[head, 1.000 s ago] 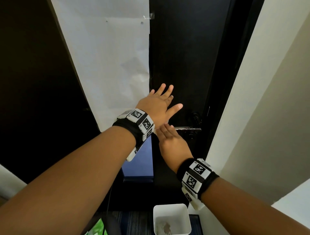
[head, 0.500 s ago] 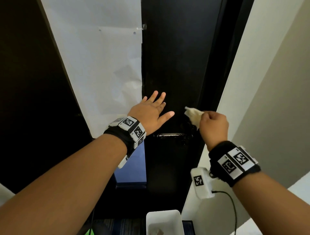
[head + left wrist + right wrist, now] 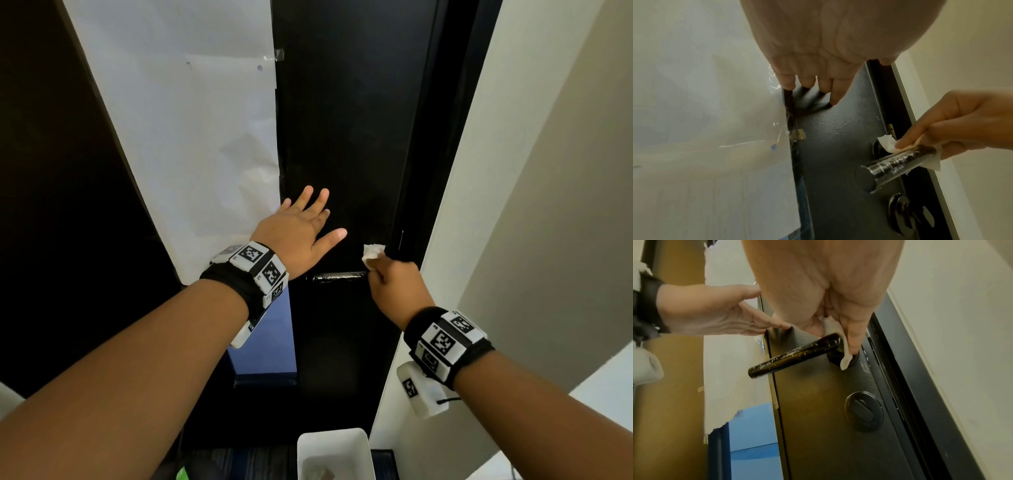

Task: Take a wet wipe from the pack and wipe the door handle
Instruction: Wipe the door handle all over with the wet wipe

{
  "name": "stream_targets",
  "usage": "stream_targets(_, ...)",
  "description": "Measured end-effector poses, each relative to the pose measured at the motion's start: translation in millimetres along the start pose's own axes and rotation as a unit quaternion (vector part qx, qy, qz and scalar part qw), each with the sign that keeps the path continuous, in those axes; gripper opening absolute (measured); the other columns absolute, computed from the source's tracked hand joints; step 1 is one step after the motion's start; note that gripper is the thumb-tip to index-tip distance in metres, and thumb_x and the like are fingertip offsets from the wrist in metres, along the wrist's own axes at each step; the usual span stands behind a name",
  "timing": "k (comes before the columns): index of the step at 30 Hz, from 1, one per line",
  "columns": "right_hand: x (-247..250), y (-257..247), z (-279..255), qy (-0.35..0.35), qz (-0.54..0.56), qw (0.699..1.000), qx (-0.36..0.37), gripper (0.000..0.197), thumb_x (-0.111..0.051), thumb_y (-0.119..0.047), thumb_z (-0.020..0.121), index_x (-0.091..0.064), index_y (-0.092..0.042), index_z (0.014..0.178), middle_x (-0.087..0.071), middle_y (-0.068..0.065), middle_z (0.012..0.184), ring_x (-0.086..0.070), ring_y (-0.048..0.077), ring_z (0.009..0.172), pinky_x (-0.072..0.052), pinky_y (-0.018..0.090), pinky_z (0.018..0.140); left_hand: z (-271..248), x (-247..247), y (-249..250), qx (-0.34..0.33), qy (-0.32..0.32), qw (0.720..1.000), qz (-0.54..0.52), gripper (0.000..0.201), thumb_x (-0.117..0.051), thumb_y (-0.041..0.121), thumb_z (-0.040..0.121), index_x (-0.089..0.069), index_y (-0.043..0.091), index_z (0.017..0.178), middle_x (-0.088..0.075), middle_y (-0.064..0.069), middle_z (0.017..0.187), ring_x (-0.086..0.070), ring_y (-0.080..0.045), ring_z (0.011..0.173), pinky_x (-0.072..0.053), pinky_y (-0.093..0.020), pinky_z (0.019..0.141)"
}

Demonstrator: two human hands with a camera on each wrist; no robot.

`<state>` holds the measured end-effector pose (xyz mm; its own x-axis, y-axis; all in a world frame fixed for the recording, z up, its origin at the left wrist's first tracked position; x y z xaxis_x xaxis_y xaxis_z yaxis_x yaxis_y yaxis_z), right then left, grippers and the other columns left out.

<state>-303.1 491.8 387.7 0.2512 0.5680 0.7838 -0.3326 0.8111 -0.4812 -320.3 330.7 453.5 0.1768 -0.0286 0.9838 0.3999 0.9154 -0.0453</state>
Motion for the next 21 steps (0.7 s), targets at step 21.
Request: stream_targets(21, -51, -4, -57, 0.188, 0.771, 0.447, -0.412, 0.023, -0.043, -0.007, 0.098, -0.051, 0.005, 0.116, -0.060, 0.029, 0.114, -0.060, 0.039, 0.111, -0.051, 0.040, 0.089, 0, -2, -1, 0.002, -0.002, 1.000, -0.003, 0.078, -0.004, 0.063, 0.088, -0.022, 0.017, 0.148, 0.005, 0.005, 0.160, 0.011, -0.014, 0.146, -0.005, -0.038, 0.121)
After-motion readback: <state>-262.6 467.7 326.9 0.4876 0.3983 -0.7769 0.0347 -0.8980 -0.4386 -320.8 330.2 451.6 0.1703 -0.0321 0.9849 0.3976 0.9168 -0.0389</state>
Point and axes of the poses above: each hand's wrist, its own z-axis towards the middle knuckle, its own x-axis out of the back of the hand, y = z × x, the point moved 7 cm from there along z, towards the middle knuckle
